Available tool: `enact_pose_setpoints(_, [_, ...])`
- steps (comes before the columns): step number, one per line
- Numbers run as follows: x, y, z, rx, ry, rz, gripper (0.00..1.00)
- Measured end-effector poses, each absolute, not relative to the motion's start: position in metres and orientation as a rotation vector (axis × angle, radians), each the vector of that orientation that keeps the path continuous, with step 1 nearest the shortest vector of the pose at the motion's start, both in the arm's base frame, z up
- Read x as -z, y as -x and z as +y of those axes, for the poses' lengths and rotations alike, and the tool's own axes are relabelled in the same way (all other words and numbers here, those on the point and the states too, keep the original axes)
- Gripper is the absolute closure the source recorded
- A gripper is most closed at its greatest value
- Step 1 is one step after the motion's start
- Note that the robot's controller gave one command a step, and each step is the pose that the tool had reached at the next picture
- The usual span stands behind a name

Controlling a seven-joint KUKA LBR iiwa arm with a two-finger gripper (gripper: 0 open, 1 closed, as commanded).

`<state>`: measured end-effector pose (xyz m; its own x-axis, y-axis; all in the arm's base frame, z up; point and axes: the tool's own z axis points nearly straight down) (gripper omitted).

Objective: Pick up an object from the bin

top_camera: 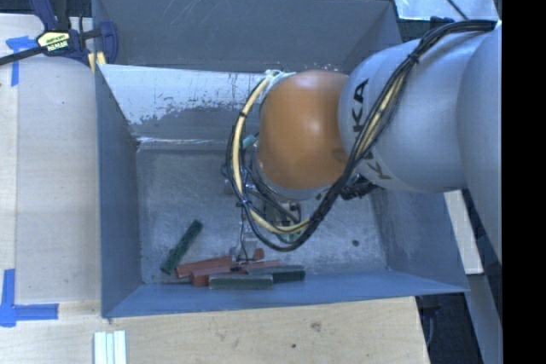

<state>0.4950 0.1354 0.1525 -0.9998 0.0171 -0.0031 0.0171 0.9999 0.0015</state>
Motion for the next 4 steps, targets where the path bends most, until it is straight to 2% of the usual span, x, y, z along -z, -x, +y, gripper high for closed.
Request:
enact_pose_setpoints(1, [-0.154,-0.517,0.136,0.005,-0.047,3.153,0.0])
enact_pose_setpoints(2, [-0.073,-0.504,0.19,-0.005,0.308,3.116,1.0])
enact_pose_setpoints(3, [-0.073,-0.504,0.19,-0.005,0.307,3.116,1.0])
enact_pose_setpoints(4, [-0.077,-0.498,0.206,0.003,0.548,3.086,1.0])
